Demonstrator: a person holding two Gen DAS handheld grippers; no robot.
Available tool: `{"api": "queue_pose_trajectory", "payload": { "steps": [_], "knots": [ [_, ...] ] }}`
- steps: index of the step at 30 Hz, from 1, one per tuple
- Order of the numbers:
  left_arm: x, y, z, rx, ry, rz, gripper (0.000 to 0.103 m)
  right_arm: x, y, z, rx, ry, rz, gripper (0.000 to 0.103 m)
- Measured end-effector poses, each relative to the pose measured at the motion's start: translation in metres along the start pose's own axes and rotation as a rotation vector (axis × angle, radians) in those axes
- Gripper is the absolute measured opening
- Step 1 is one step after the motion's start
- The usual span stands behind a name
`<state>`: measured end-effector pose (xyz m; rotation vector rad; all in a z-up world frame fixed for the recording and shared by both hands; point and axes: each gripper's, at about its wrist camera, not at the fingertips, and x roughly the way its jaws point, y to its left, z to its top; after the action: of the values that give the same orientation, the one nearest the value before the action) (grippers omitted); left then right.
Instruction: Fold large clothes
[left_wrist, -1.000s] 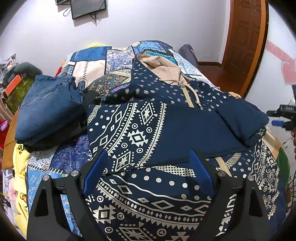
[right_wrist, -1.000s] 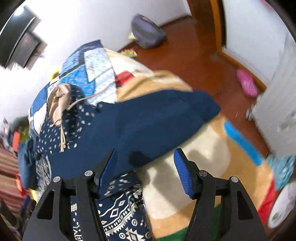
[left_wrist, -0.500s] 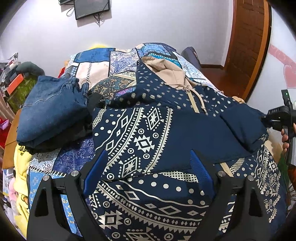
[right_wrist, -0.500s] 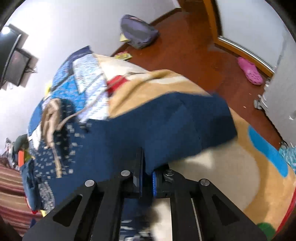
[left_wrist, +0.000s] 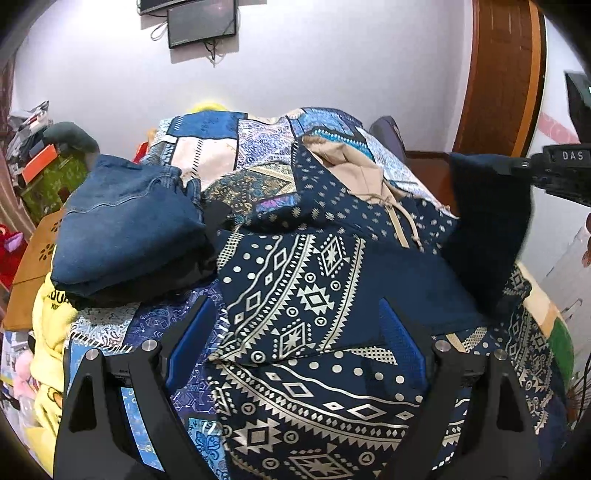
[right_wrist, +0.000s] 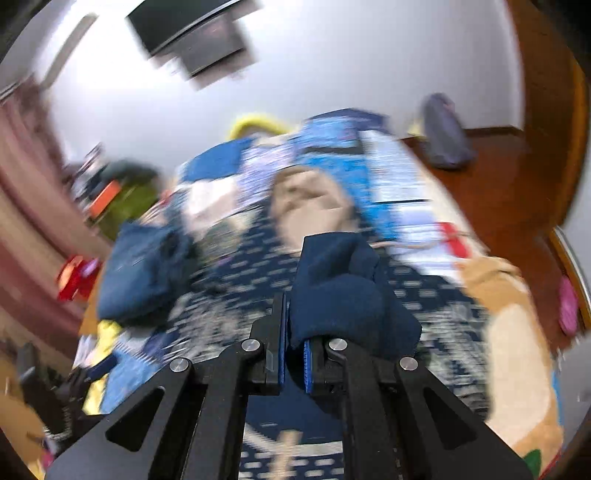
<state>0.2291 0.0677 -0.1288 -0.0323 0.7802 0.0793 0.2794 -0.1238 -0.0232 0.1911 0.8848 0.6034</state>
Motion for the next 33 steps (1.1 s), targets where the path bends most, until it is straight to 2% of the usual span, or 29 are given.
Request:
{"api": "queue_pose_trajectory", "payload": {
  "steps": [3,6,11,14,16,18,20,23,28,33],
  "knots": [
    [-0.005,0.012,-0.002,-0.014,-0.007,0.000,0.089,0.031,0.040,-0.012,-0.061,0.096,0.059,0.006],
    [-0.010,0.025,-0.007,-0.025,-0.010,0.004,0.089,0.071,0.065,-0.039,-0.137,0.209,0.037,0.006],
    [-0.015,0.048,-0.017,-0.055,-0.002,0.006,0.089,0.130,0.072,-0.084,-0.165,0.410,0.002,0.008],
    [-0.013,0.058,-0.022,-0.075,0.017,0.009,0.089,0.146,0.071,-0.099,-0.147,0.516,-0.013,0.009],
    [-0.009,0.062,-0.025,-0.087,0.034,0.010,0.089,0.142,0.074,-0.099,-0.169,0.532,-0.010,0.013],
    [-0.005,0.063,-0.026,-0.096,0.055,0.011,0.089,0.134,0.075,-0.098,-0.187,0.576,0.032,0.030],
    [-0.002,0.062,-0.027,-0.102,0.073,0.001,0.089,0.119,0.074,-0.096,-0.203,0.559,0.068,0.040],
    [-0.001,0.052,-0.028,-0.093,0.080,-0.026,0.089,0.089,0.064,-0.094,-0.213,0.479,0.064,0.050],
    [0.004,0.017,-0.021,0.007,0.086,-0.017,0.089,0.037,0.020,-0.086,-0.183,0.346,-0.016,0.051],
    [0.017,-0.020,-0.012,0.105,0.103,-0.029,0.089,-0.005,-0.022,-0.069,-0.156,0.219,-0.157,0.051]
  ]
}}
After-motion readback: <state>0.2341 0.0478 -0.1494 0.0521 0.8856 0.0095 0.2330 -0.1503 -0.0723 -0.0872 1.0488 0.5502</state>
